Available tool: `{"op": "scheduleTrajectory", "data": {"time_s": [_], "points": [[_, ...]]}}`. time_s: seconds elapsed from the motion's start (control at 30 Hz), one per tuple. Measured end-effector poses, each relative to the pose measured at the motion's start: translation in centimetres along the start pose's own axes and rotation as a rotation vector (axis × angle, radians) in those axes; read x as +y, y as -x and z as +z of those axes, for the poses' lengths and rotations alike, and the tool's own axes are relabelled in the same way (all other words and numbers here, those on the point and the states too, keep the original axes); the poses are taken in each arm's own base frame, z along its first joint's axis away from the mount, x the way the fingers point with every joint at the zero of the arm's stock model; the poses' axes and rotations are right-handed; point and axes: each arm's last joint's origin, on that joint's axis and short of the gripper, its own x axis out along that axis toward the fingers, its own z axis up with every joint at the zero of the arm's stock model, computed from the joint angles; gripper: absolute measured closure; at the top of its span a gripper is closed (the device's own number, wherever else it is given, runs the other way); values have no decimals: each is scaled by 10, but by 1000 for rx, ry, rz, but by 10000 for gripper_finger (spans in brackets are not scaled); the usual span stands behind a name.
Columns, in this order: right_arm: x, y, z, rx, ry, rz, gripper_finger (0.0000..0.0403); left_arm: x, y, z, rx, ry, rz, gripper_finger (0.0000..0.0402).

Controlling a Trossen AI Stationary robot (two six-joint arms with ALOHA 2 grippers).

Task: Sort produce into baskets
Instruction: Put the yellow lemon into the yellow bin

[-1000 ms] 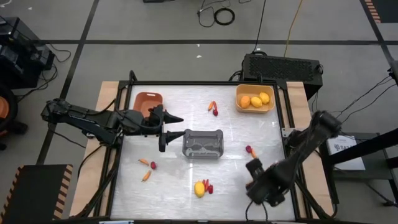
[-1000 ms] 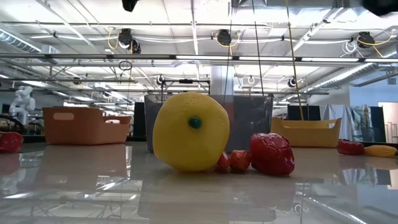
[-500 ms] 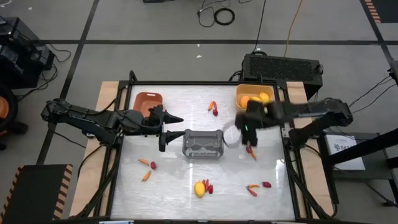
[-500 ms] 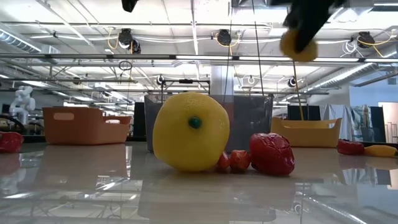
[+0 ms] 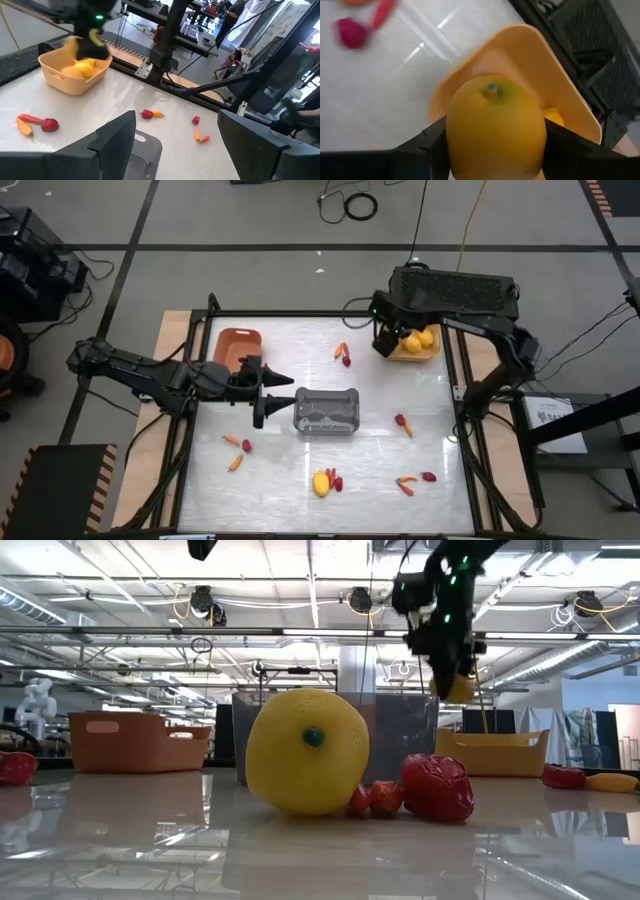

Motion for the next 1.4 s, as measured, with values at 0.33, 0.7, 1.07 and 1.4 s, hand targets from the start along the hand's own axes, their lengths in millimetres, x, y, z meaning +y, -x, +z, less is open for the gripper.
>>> {"op": "scheduleTrajectory", "data": {"time_s": [0.33, 0.7, 1.07, 1.4], "points": [[-15, -57, 22, 96, 4, -32, 161, -10, 4, -5, -8, 67, 14, 114], [-23, -61, 25, 99, 40, -42, 116, -20, 9, -11, -17, 58, 17, 114], [-26, -32, 30, 153, -17, -16, 108, -19, 9, -15, 25, 36, 33, 114], [36, 33, 3, 73, -33, 279, 108, -20, 13, -28, 147, -21, 39, 114]]}}
